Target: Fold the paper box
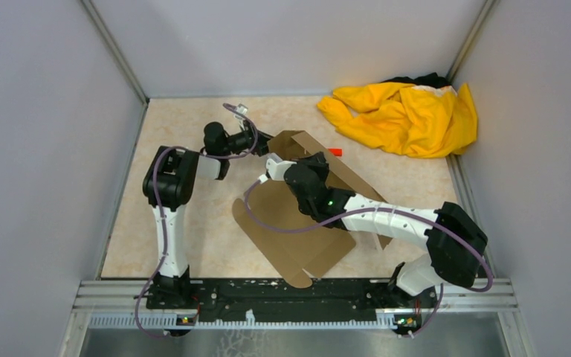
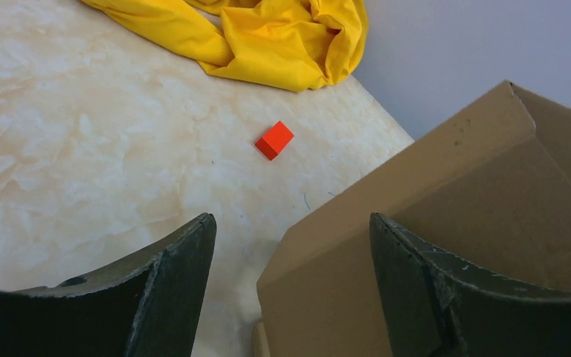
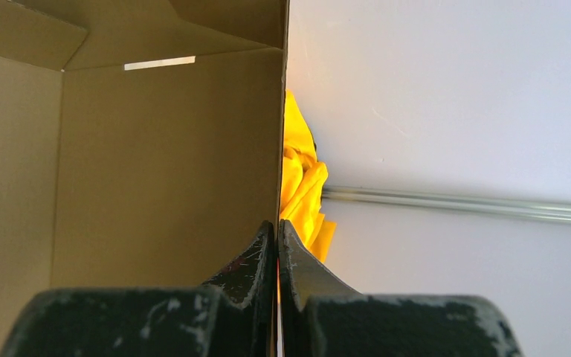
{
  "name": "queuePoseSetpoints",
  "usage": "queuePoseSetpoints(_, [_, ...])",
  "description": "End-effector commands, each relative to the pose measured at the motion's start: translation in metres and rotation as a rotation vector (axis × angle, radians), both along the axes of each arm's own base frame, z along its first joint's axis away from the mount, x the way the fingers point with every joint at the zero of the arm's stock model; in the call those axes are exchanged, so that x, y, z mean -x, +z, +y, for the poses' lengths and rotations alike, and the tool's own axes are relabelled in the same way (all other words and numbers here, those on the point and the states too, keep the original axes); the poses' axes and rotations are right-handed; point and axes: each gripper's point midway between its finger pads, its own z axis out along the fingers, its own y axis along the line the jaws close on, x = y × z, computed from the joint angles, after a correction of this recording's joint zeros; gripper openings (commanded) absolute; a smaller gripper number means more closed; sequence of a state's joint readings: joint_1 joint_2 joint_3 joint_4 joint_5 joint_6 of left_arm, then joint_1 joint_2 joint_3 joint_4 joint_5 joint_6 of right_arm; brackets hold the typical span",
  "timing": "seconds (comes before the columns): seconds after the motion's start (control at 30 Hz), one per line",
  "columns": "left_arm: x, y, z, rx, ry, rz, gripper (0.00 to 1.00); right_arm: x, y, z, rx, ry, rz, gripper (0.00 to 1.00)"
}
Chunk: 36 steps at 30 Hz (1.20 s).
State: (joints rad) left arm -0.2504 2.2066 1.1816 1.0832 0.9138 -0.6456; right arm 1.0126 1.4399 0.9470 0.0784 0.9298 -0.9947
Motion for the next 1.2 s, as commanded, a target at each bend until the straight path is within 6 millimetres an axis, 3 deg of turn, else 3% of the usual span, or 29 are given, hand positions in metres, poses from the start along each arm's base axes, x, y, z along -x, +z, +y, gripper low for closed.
queuePoseSetpoints(0.0, [0.022,0.018,0.005,0.041,-0.043,-0.124,0.82,0.002,0.017,0.003,-0.066,0.014,-0.029,0.0])
queuePoseSetpoints(0.27, [0.048,0.014,0.014,0.062,-0.047,-0.13,0.83,0.002,0.012,0.003,-0.051,0.007,-0.013,0.0])
queuePoseSetpoints(0.77, [0.083,0.023,0.018,0.142,-0.122,-0.207,0.86,0.0,0.007,0.005,-0.025,0.005,0.006,0.0])
queuePoseSetpoints(1.17, [0.088,0.024,0.013,0.141,-0.139,-0.219,0.86,0.004,-0.006,0.008,0.054,0.009,0.029,0.0])
